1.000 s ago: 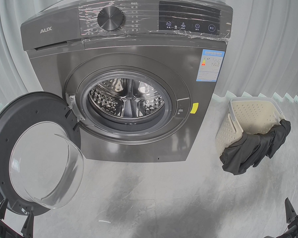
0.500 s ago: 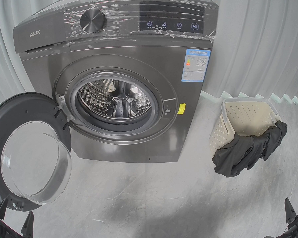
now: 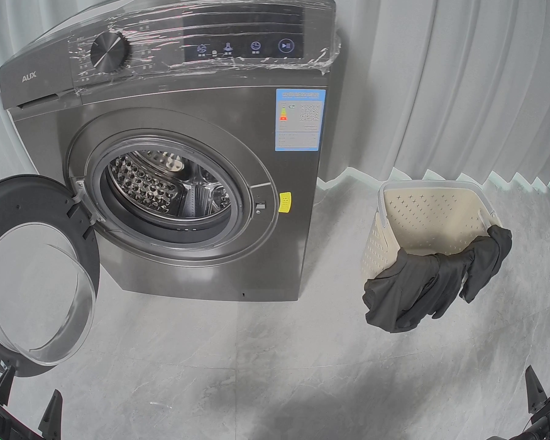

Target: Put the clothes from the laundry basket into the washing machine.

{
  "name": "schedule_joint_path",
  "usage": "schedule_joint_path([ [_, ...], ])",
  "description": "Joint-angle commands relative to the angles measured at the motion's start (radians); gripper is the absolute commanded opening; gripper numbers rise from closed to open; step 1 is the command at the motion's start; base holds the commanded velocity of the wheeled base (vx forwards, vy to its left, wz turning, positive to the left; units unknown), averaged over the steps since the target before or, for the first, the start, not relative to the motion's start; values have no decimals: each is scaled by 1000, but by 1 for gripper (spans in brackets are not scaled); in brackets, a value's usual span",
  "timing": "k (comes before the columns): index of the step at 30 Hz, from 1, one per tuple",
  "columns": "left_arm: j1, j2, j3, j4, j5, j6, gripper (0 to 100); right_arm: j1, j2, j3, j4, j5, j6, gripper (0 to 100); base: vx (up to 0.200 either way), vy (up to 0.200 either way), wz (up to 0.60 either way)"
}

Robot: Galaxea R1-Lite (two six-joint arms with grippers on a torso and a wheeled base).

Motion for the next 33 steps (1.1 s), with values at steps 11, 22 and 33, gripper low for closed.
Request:
schedule_joint_path([
  [11, 0, -18, 16, 0, 1, -2, 100, -1, -15, 16, 0, 0, 0, 100, 0, 0, 0],
  [22, 0, -18, 16, 0, 1, 2, 100, -1, -15, 16, 0, 0, 0, 100, 0, -73, 0],
  [33, 0, -18, 16, 0, 1, 2, 100, -1, -15, 16, 0, 0, 0, 100, 0, -200, 0],
])
